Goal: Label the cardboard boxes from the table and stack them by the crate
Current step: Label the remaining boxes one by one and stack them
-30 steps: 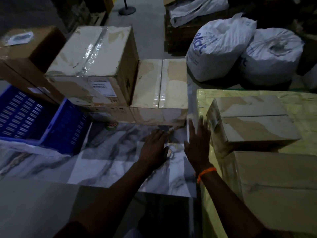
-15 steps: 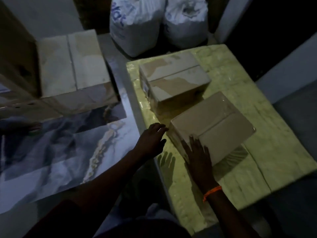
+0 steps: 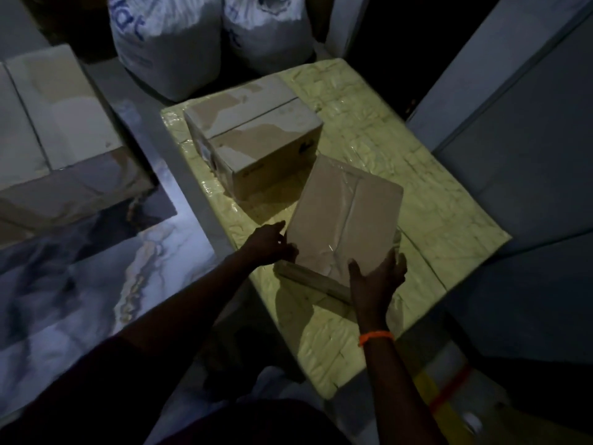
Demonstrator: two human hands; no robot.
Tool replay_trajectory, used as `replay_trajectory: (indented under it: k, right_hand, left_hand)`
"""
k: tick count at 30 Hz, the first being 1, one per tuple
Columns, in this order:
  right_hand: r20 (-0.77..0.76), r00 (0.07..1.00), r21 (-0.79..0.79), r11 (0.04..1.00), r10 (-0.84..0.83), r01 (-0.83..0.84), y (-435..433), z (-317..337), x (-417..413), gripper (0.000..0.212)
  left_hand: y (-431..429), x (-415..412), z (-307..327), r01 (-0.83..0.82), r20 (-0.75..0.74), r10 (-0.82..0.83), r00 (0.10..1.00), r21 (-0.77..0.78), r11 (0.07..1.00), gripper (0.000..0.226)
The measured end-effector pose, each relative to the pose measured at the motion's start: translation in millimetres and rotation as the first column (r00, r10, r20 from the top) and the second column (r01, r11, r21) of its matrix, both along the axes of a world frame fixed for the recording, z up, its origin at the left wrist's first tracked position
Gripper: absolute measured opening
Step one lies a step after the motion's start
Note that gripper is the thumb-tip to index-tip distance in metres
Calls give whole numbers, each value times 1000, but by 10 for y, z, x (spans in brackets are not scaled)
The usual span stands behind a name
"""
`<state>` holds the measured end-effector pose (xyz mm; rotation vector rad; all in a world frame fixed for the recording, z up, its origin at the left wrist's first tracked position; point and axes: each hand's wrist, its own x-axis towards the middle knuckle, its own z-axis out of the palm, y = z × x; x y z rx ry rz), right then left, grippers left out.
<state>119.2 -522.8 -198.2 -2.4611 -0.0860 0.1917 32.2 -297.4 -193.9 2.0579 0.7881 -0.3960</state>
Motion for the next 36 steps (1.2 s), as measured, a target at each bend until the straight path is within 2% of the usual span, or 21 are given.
replay_trajectory:
  k: [2,3,5,7,9,13,17,19,21,25,28,31,36]
  right_hand:
    - [-51,995,-134,988,-81,74,-86,-12,79,96]
    - [-121,985,-146,984,-125,107,-149,-20,106,97]
    - [-255,958,7,990,-133,139,-298,-74,106,96]
    - [-271,959,150,981,-79,123,-422,-46,-1,98]
    - [-244,969,191,977,-46,94,-511,29,-147,105]
    - [-297,955,345,935,20,87,-550,231,-558,89]
    - [-386,915,509,854,115,108,-490,432,-975,73]
    - [-374,910,574,815,181,74,-400,583,-1151,63]
    - [-317,909,624,781,269,-13,-297,719,-1325,52]
    - [-187,869,618,742,459,-259,-91,843,-1623,57]
    - [-139,796,577,702,589,-418,118,866,-1852,54]
    - [-137,691,536,639,710,-551,330,776,-2048,58]
    - [-184,518,507,532,835,-678,719,555,-2210,70]
  left_hand:
    - [-95,-119,-38,76,-18,-76,997,-18,997,81]
    - [-158,-188,-97,76,-5,-76,997,-12,997,77]
    - [-285,-322,-195,9,47,-7,999,-44,999,72]
    - [-402,-445,-172,-108,93,124,988,-158,982,69]
    - [-472,-568,-58,-223,145,261,954,-234,946,64]
    - [-543,-903,378,-383,263,424,867,-194,903,58]
    - [-605,-1385,788,-537,381,567,730,-194,821,55]
    - [-630,-1721,854,-592,405,630,663,-233,772,57]
    - [-684,-2104,861,-641,403,713,574,-320,697,64]
    - [-891,-2798,854,-726,401,845,353,-452,518,47]
    - [-1012,-3227,839,-799,404,895,190,-466,381,44]
    - [-1036,-3565,756,-841,410,907,100,-453,297,41]
    - [-1080,-3874,595,-882,396,918,-34,-443,159,40]
